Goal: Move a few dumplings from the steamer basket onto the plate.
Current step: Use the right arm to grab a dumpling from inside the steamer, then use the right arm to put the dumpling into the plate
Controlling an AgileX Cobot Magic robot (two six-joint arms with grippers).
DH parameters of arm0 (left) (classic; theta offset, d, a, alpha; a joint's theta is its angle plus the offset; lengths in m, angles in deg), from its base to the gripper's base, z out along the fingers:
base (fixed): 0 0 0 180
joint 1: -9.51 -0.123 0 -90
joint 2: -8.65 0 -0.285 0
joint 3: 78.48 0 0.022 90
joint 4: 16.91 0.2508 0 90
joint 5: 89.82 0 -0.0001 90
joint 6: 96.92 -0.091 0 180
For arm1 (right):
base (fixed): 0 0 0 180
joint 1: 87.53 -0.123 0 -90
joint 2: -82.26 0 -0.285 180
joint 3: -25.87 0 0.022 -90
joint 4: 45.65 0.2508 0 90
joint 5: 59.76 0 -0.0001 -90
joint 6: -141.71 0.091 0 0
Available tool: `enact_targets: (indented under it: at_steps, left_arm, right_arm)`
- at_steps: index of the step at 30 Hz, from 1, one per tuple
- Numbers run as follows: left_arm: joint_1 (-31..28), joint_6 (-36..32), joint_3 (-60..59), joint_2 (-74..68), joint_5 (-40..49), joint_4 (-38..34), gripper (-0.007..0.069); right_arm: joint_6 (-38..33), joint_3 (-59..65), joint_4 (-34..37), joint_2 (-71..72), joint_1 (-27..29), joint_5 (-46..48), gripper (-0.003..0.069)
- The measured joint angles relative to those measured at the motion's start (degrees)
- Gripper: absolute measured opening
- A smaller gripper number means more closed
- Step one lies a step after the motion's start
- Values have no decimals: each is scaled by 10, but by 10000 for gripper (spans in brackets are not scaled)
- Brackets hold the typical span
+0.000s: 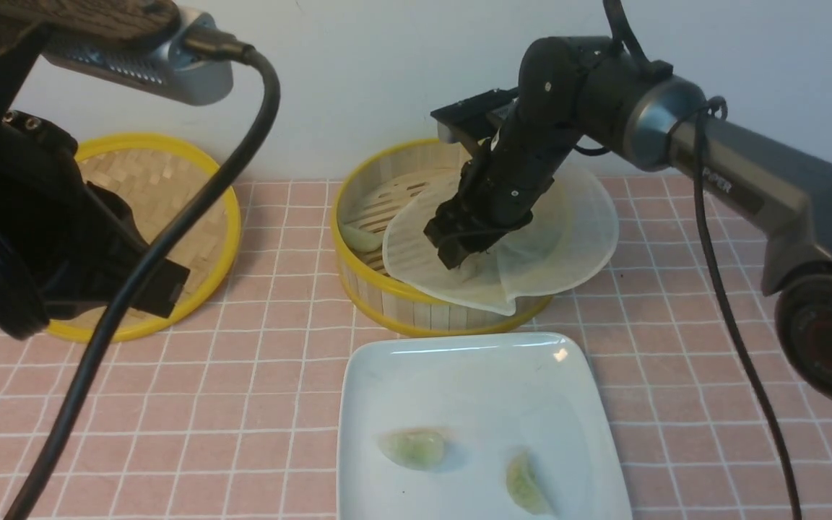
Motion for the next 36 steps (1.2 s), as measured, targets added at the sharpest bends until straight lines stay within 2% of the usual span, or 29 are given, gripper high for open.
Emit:
enact_targets:
  at_steps: [3,8,12,20,21,23,27,32,36]
  left_arm:
    - [0,0,0,0,0,0,-6]
    - [0,0,0,0,0,0,-6]
    - [0,0,0,0,0,0,-6]
    - [0,0,0,0,0,-1,-6]
    - [0,0,0,0,0,0,-6]
    - [0,0,0,0,0,0,-6]
    - [0,0,0,0,0,0,-6]
    - [0,0,0,0,0,0,-6]
    - [0,0,0,0,0,0,-6]
  right_arm:
    - [2,0,2,-9,-1,1,337]
    - [12,0,-1,-4,-1,1,185]
    - [13,1,-2,28,-1,19,189]
    - [42,39,-3,216,-3,24,189]
    - [43,100,5,276,-8,24,189]
    - [43,159,14,317,-15,24,189]
    - [50,355,41,409,-46,-3,189]
    - [51,551,52,432,-76,-186,189]
    - [49,597,61,389,-76,-256,189]
